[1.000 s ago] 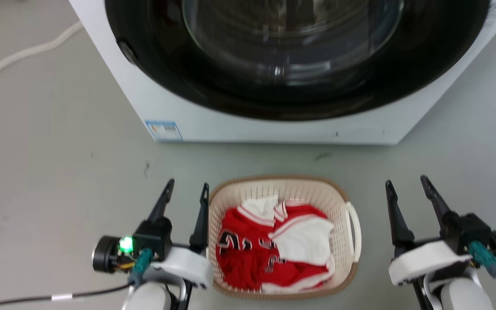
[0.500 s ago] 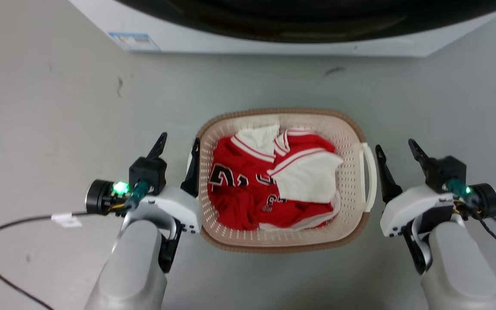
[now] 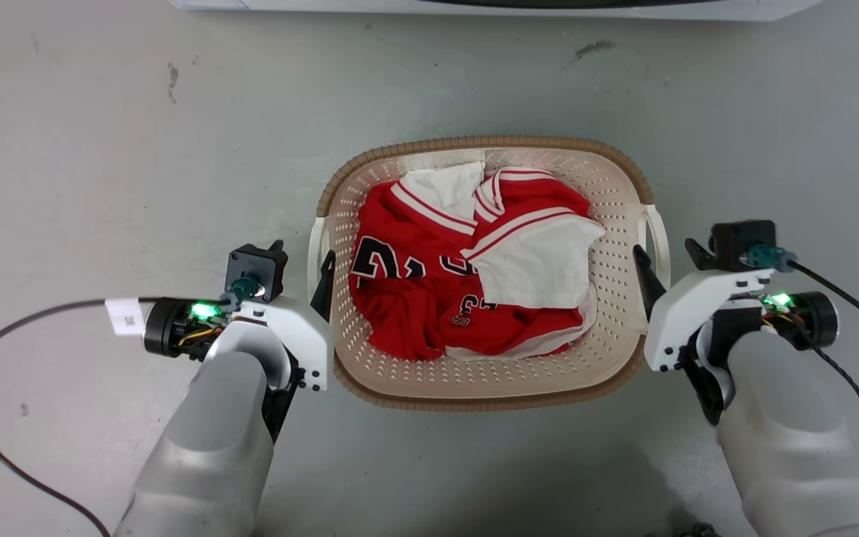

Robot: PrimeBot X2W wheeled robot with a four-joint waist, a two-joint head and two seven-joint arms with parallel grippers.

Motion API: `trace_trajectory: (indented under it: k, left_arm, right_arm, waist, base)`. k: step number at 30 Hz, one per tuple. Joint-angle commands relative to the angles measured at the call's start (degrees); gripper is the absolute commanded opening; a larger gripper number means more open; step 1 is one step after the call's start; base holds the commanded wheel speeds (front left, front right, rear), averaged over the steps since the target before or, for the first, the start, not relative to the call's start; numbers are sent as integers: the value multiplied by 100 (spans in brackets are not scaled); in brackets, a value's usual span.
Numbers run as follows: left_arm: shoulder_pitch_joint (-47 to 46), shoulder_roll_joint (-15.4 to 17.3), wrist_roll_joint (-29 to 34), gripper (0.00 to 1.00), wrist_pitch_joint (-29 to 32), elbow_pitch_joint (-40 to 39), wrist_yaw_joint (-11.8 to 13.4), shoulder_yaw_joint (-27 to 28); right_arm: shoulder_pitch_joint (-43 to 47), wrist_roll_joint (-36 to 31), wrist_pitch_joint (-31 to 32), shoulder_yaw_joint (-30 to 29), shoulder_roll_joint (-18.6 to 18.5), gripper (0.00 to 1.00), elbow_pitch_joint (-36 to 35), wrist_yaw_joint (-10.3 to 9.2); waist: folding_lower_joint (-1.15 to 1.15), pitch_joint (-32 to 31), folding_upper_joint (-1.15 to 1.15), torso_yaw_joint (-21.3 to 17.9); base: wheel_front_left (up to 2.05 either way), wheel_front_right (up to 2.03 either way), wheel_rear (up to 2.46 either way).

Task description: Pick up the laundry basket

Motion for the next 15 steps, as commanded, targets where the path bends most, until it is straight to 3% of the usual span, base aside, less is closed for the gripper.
trace_trajectory:
  k: [1, 8, 15]
  left_arm:
    - [-233, 14, -76, 100, 65, 349, -42, -54]
    - [-825, -48, -228, 100, 370, 1215, -111, -232]
    - [-1171, -106, -426, 100, 676, 1591, -131, -496]
  right_arm:
    - [-215, 106, 84, 117, -1, 100, 215, -5]
    - [-697, -30, 447, 224, -7, 100, 907, -6]
    - [-1132, -81, 794, 160, -6, 100, 1363, -6]
  waist:
    - [-1, 66, 0, 8]
    - [-1, 218, 0, 3]
    - [-1, 384, 0, 17]
  base:
    - [0, 0, 0]
    - [0, 0, 0]
    - [0, 0, 0]
